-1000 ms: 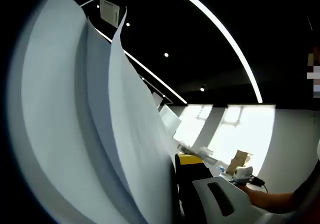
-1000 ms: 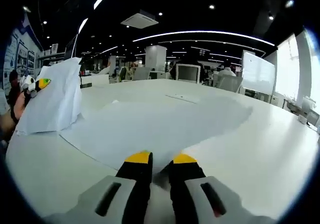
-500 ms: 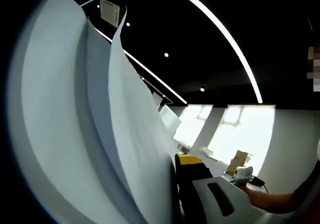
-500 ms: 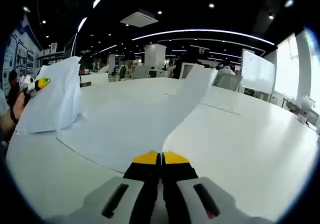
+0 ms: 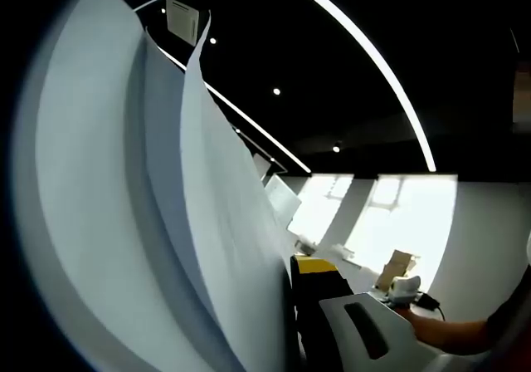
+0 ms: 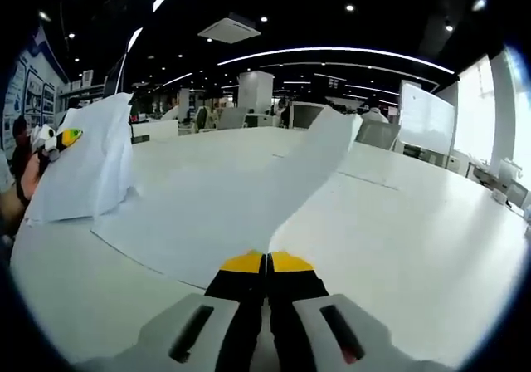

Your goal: Organize the stack of printing papers by aligning and flattening the scattered papers on the table

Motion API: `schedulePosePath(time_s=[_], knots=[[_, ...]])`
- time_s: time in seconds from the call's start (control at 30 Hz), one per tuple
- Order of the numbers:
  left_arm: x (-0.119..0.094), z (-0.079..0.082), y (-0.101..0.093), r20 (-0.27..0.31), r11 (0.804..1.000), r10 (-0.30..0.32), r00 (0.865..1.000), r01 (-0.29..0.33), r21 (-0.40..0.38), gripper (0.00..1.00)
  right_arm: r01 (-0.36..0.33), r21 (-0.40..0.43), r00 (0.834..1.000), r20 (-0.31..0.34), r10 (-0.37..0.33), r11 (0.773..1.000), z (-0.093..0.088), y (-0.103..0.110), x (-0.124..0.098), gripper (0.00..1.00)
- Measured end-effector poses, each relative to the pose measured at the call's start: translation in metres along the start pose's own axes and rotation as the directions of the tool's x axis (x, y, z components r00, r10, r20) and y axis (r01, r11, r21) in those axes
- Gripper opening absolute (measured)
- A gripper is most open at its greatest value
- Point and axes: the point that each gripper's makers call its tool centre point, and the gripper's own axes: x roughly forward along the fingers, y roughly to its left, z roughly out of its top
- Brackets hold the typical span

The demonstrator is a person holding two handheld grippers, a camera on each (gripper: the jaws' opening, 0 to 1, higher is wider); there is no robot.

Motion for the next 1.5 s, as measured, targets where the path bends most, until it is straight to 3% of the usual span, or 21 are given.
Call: schedulePosePath(time_s=[0.17, 0.43, 0.77, 1.5], knots=[[0.0, 0.0, 0.0, -0.001, 1.0, 0.001, 1.0, -0.001, 0.001, 0.1, 0.004, 0.026, 1.0, -0.006, -0.004, 1.0, 0.0, -0.002, -0.002, 0.0], [0.0, 0.0, 0.001, -0.002, 1.0, 0.002, 1.0, -0.002, 0.001, 0.1, 0.024, -0.014, 1.0, -0.006, -0.024, 1.0, 0.003, -0.001, -0.005, 0.0], [0.001, 0.0, 0.0, -0.002, 1.0, 0.002, 1.0, -0.002, 0.002, 0.1, 0.035, 0.068, 0.999, 0.038, -0.038, 0.997, 0.011, -0.009, -0.012, 0.0], [0.001, -0.002, 0.0, -0.013, 1.0, 0.002, 1.0, -0.002, 0.01, 0.1, 0.049, 0.075, 0.997, 0.059, -0.054, 0.996, 0.014, -0.01, -0.017, 0.0]])
